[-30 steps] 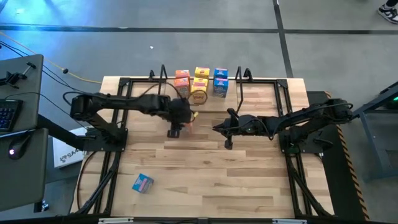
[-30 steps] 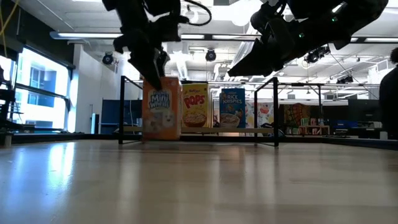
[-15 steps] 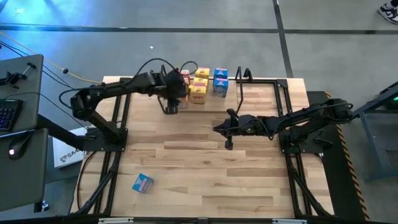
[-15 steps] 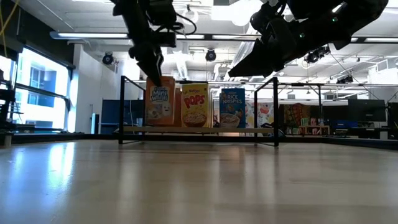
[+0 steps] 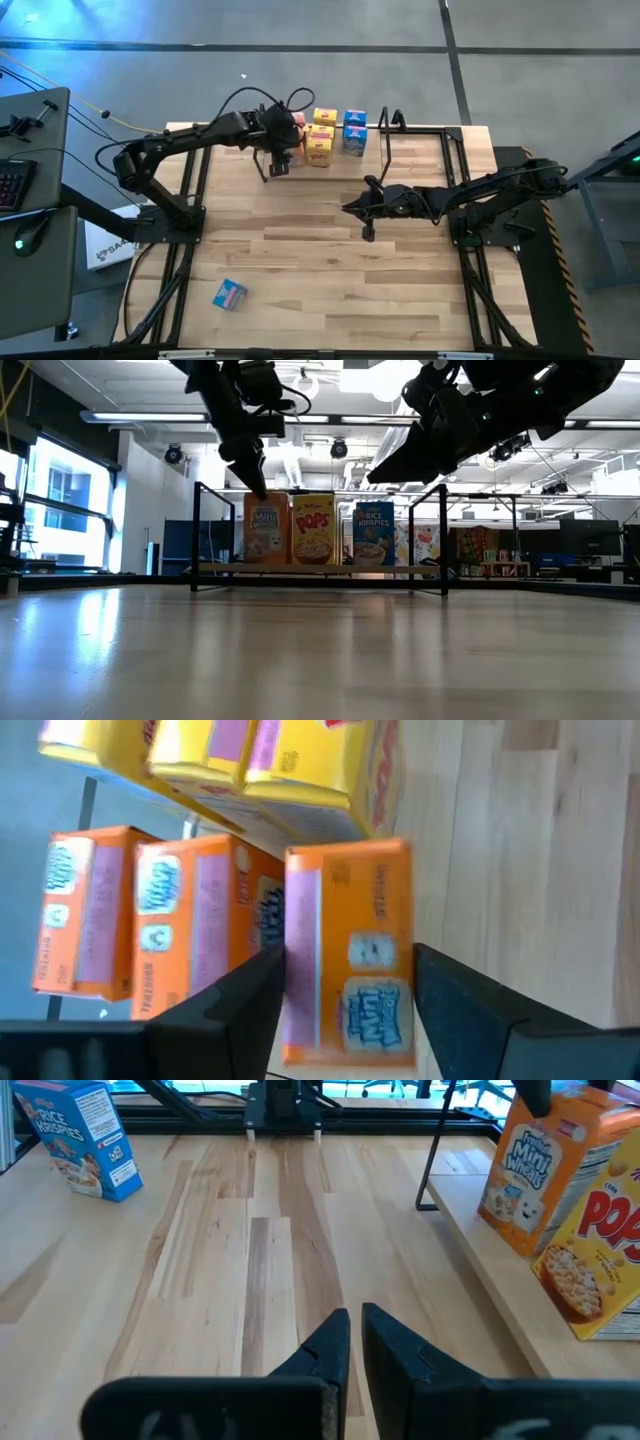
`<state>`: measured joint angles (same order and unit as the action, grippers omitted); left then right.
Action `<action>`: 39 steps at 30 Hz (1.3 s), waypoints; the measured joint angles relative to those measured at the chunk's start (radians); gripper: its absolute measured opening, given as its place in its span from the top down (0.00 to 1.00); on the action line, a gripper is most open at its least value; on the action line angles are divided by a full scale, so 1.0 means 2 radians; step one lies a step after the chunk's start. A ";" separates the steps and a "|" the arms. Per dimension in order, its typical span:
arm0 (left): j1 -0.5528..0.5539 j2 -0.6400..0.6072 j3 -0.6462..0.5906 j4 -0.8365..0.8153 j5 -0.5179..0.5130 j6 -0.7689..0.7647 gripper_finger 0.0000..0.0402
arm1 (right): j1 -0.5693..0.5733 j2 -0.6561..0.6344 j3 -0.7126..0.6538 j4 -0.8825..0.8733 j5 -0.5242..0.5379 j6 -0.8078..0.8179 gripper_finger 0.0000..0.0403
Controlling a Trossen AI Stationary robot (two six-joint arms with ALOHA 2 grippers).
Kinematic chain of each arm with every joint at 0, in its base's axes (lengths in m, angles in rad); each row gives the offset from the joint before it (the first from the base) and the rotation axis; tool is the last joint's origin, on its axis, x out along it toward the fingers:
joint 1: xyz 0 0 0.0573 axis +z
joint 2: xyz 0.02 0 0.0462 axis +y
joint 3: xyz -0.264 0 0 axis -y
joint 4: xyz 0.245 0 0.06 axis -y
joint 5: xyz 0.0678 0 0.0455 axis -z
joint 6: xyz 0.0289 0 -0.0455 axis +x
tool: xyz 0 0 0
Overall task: Stack cereal on shelf
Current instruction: Put the orange cereal box on the shelf aligned with the other orange cereal boxes, then put the blue cereal box on the shelf aligned with the other blue cereal boxes
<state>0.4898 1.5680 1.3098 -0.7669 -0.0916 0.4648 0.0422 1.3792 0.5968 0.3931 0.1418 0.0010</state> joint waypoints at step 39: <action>-0.128 -0.082 -0.071 0.014 -0.020 -0.099 0.66 | 0.000 0.031 -0.045 0.171 -0.008 -0.040 0.97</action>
<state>0.2347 1.4049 1.1682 -0.7396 -0.1326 0.2665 0.0422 1.4405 0.5060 0.7348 0.1253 -0.0786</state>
